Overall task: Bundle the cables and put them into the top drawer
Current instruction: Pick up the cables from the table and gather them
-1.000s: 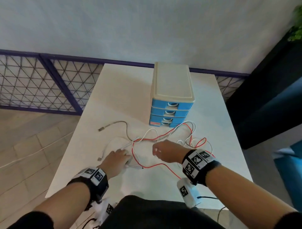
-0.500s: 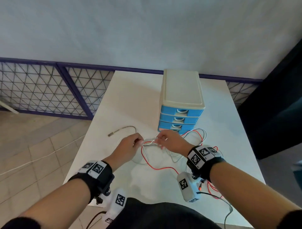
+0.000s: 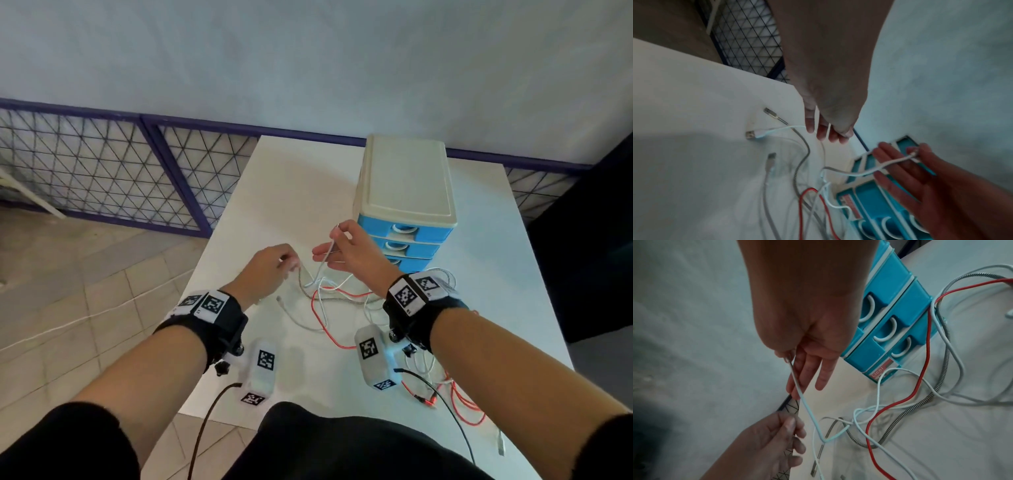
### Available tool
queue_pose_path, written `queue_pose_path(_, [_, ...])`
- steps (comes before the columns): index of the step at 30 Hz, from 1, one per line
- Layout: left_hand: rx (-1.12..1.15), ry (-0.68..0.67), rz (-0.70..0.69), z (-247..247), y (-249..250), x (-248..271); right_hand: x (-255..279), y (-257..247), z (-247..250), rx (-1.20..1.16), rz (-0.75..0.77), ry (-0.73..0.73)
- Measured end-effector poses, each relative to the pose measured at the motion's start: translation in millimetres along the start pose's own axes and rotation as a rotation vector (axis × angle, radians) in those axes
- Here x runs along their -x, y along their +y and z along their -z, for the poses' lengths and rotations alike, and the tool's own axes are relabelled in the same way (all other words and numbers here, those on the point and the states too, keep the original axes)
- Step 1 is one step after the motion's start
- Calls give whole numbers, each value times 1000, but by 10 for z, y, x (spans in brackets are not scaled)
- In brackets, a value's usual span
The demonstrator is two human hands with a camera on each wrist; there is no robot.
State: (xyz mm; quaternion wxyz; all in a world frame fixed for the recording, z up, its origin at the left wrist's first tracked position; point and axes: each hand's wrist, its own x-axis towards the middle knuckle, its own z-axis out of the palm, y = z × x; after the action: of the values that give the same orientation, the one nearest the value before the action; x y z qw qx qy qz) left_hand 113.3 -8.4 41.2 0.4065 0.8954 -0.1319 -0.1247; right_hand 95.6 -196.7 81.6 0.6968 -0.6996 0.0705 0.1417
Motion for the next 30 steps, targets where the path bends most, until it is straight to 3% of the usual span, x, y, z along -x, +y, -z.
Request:
queue_pose_path(2, [-175, -66, 9, 5, -186, 16, -39, 40, -8, -5, 1, 7])
queue_pose_path(6, [-474, -344, -9, -129, -519, 142, -47, 54, -41, -11, 5, 13])
queue_pose_path(10, [-588, -380, -37, -305, -630, 290, -44, 43, -19, 36, 44, 16])
queue_pose_path(16, [-306, -480, -61, -194, -292, 247, -50, 54, 53, 263, 79, -17])
queue_pose_path(20, [-167, -323, -158, 18, 147, 176, -19, 76, 14, 254, 4, -112])
queue_pose_path(23, [-2, -127, -139, 95, 349, 132, 68, 71, -30, 180, -51, -168])
queue_pose_path(26, [62, -45, -134, 52, 442, 104, 157, 62, -50, 198, -33, -226])
queue_pose_path(30, [24, 206, -175, -72, 488, 154, 129, 92, -22, 253, 3, -163])
